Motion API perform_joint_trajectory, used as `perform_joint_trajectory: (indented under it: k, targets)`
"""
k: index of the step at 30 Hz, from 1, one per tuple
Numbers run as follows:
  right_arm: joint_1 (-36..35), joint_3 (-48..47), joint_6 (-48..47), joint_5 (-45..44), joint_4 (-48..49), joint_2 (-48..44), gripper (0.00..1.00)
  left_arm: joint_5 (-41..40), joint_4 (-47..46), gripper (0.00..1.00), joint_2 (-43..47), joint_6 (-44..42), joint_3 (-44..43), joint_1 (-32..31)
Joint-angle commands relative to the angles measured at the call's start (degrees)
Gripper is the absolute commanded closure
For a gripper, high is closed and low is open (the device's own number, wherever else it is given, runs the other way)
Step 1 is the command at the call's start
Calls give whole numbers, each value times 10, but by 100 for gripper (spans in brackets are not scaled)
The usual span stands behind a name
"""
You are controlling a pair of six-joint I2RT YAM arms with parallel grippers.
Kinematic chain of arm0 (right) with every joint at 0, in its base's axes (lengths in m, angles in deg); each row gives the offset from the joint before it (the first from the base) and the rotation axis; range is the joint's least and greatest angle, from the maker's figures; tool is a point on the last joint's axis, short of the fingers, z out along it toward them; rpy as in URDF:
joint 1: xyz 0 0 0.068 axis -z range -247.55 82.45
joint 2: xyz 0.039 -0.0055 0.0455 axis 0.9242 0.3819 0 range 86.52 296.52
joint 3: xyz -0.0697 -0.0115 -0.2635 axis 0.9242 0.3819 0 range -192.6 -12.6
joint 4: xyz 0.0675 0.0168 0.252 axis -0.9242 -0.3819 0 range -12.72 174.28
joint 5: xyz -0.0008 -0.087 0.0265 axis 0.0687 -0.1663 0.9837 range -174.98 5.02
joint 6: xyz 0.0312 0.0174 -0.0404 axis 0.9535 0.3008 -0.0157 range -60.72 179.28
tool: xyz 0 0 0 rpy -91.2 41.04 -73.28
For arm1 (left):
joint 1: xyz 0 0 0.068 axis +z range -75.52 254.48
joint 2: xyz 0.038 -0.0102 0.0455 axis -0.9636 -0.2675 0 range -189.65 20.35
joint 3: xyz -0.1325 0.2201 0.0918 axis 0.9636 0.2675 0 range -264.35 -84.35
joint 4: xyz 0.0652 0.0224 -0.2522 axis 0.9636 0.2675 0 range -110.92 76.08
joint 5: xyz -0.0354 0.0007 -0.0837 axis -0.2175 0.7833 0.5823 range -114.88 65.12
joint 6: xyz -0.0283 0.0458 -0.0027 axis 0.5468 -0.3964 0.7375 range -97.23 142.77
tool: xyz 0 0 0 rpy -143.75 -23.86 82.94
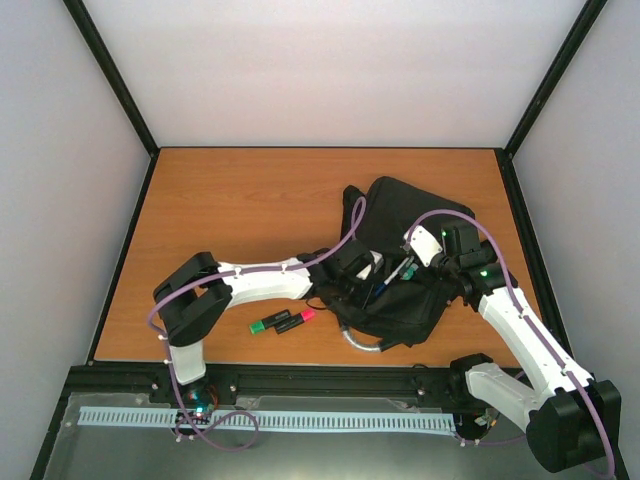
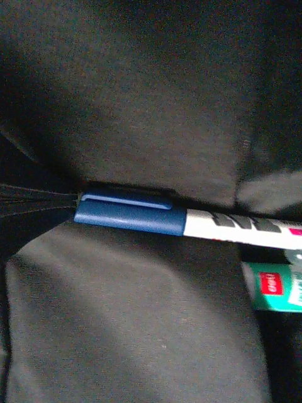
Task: Pack the student bag
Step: Place the stationery in the student bag.
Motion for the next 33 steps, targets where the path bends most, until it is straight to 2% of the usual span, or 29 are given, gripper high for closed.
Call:
perform_joint_trajectory:
  k: [1, 12, 20, 26, 33]
  targets:
    - [-8, -12, -1, 30, 25, -5, 97, -38, -13, 99, -29, -1, -49, -6]
    - [-7, -12, -1, 26, 26, -4, 97, -51, -50, 99, -96, 5, -121, -6]
    - [-7, -12, -1, 24, 25, -3, 97, -138, -90, 99, -124, 40, -131, -6]
    - [-8, -12, 0, 25, 26, 0, 97, -119, -100, 99, -146, 47, -156, -6]
    - [-8, -11, -1, 23, 25, 2, 97, -82, -109, 99, -124, 26, -132, -6]
